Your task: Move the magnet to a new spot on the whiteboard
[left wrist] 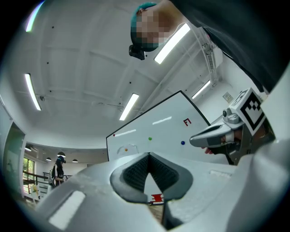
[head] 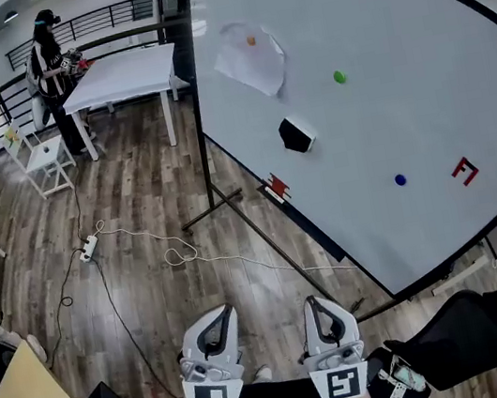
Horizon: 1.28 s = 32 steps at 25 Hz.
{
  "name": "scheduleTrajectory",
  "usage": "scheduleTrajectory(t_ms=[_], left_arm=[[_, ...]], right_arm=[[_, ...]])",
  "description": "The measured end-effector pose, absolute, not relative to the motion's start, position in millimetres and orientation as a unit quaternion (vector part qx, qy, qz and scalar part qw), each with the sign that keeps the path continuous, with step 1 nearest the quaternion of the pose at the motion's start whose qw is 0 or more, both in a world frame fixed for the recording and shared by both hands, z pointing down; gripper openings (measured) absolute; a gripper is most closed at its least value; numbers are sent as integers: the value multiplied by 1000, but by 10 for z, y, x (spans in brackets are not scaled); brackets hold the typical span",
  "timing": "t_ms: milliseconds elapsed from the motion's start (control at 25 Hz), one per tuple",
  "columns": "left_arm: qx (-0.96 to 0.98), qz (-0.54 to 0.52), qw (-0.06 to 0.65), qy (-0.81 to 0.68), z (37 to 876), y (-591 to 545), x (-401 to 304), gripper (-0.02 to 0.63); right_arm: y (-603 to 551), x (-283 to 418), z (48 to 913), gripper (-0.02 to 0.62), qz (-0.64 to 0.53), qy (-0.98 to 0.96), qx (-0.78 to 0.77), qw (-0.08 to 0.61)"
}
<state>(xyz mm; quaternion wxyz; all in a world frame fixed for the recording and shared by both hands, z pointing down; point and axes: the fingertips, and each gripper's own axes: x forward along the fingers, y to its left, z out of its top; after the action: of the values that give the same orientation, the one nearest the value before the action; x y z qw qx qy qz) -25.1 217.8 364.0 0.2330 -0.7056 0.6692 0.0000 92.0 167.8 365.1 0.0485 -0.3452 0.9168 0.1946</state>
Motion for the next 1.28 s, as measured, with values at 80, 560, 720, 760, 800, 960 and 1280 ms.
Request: scheduleTrajectory(t_ms=[80,560,720,760,800,960,1280], left_arm=[[-705,-5,234,669,3654,2113,-203,2],[-739,3,247,627,3679,1521,20,2],[-764,15,246,596,3722,1174,87,2],[-770,18,249,587,3711,1077,103,2],[-775,22,252,579,3693,975,117,2],[-796,28,265,543,3645,545,165,2],[-828,45,266,491,3576,-257,0,2]], right_arm=[[1598,975,3645,2,193,916,-347,52],[1232,1202,3637,2,225,892,-388,44],[999,1296,3674,2,225,875,-427,31],[935,1316,3673,2,226,871,-435,27],[863,1333,3671,2,229,867,-442,22],[500,1393,3653,2,230,847,-479,7],[-140,1235,3581,2,216,817,-534,-1]])
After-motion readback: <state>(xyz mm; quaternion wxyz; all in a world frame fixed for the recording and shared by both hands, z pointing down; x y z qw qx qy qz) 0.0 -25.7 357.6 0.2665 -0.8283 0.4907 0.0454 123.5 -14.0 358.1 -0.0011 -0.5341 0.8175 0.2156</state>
